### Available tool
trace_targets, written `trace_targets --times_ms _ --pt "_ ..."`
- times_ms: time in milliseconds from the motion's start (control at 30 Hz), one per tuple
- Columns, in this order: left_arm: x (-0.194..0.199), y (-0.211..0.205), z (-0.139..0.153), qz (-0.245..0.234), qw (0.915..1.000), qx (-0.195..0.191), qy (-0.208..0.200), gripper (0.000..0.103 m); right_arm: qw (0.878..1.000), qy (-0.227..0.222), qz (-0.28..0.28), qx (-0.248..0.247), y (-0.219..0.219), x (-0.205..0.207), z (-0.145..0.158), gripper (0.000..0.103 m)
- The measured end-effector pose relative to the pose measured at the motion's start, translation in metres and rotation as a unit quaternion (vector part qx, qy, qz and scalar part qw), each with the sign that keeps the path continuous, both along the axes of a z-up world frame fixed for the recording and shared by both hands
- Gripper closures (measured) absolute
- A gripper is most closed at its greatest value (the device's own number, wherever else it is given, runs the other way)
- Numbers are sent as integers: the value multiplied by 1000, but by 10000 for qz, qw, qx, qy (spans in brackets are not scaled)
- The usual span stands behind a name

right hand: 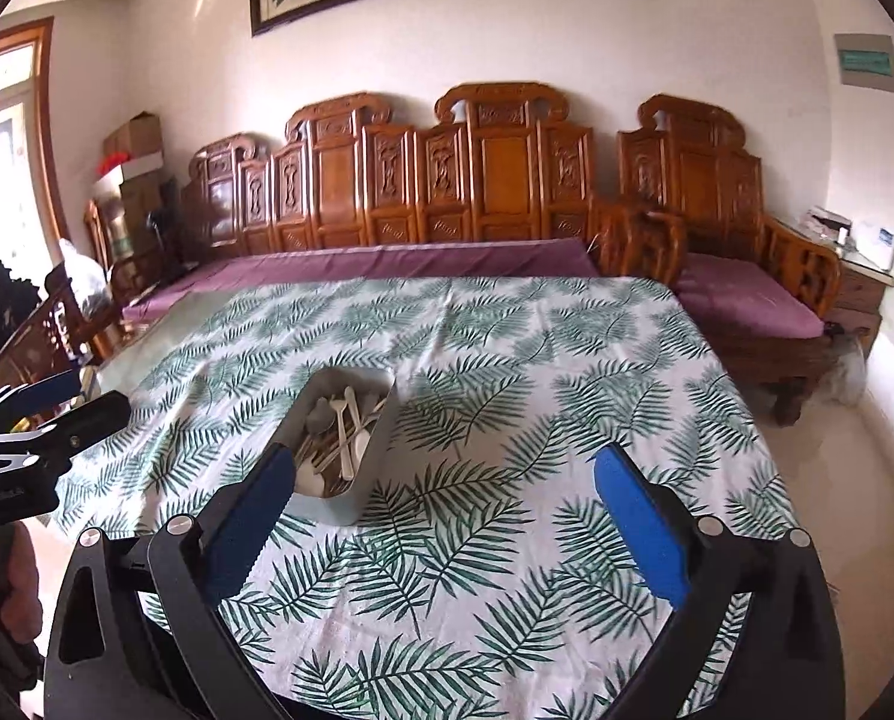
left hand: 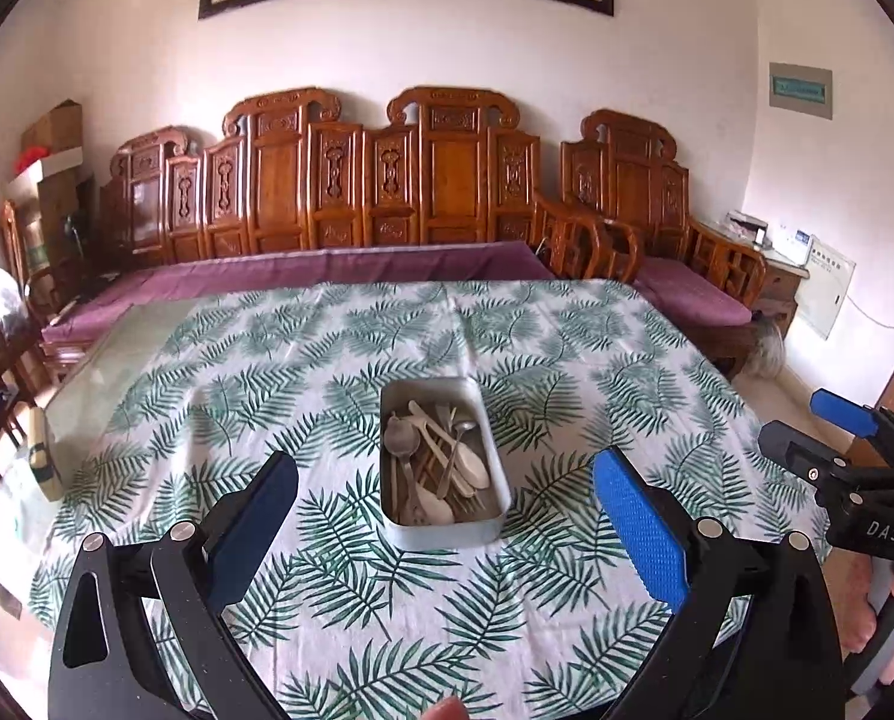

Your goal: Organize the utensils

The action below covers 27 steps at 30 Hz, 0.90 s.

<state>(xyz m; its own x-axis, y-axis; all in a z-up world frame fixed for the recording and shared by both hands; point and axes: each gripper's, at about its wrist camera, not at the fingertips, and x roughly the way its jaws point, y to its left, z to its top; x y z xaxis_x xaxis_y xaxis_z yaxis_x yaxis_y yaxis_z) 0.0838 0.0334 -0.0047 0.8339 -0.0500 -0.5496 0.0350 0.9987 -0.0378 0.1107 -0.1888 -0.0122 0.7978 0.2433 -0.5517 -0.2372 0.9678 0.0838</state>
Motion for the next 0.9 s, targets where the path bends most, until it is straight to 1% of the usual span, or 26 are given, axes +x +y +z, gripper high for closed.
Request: trace_targets --times_ms 300,567,700,900 --pt "-37 -13 44 9 9991 80 -404 8 9982 -569 -144 138 -16 -38 46 3" --pt "-60 -20 72 44 9975 56 -708 8 9947 -990 -179 215 -24 -68 80 3" --pt "-67 -22 79 46 9969 83 -779 8 9937 -1083 -186 221 -25 -76 88 3" --pt "-71 -21 79 50 9967 75 -801 8 9936 -1094 -175 211 -25 -80 89 3"
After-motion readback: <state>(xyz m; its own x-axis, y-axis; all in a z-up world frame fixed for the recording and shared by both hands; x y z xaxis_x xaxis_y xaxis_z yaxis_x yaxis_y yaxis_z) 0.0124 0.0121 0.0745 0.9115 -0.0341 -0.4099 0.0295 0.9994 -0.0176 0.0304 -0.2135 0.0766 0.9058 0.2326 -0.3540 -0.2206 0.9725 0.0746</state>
